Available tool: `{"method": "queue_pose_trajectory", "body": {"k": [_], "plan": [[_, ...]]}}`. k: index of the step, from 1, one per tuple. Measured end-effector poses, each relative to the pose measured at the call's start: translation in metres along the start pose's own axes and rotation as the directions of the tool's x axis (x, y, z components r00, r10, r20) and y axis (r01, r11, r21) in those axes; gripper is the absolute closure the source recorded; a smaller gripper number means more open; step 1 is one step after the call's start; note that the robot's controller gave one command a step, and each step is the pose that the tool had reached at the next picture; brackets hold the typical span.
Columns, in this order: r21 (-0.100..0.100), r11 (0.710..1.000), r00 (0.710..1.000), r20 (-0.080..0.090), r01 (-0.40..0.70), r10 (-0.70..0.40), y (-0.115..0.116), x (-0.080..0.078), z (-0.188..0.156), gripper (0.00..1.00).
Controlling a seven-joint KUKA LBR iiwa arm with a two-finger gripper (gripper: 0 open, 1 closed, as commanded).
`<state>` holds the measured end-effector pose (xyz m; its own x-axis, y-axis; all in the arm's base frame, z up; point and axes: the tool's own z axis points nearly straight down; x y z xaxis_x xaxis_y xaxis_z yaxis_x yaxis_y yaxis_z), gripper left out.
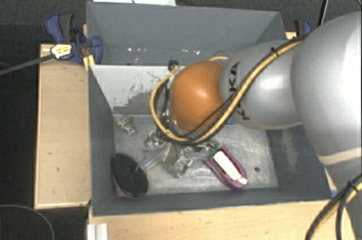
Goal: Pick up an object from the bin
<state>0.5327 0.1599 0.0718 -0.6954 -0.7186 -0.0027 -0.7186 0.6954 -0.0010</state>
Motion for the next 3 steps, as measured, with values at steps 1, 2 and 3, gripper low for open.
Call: {"method": "queue_pose_trajectory", "body": {"k": [1,2,3], "plan": [[-0.001,1.0,1.0,0.002,-0.006,0.006,0.0,-0.001,-0.001,0.0],[0.001,1.0,1.0,0.008,-0.01,0.01,-0.001,-0.003,-0.003,1.0],[0.001,1.0,1.0,0.003,-0.018,0.018,-0.001,-0.004,-0.028,1.0]]}}
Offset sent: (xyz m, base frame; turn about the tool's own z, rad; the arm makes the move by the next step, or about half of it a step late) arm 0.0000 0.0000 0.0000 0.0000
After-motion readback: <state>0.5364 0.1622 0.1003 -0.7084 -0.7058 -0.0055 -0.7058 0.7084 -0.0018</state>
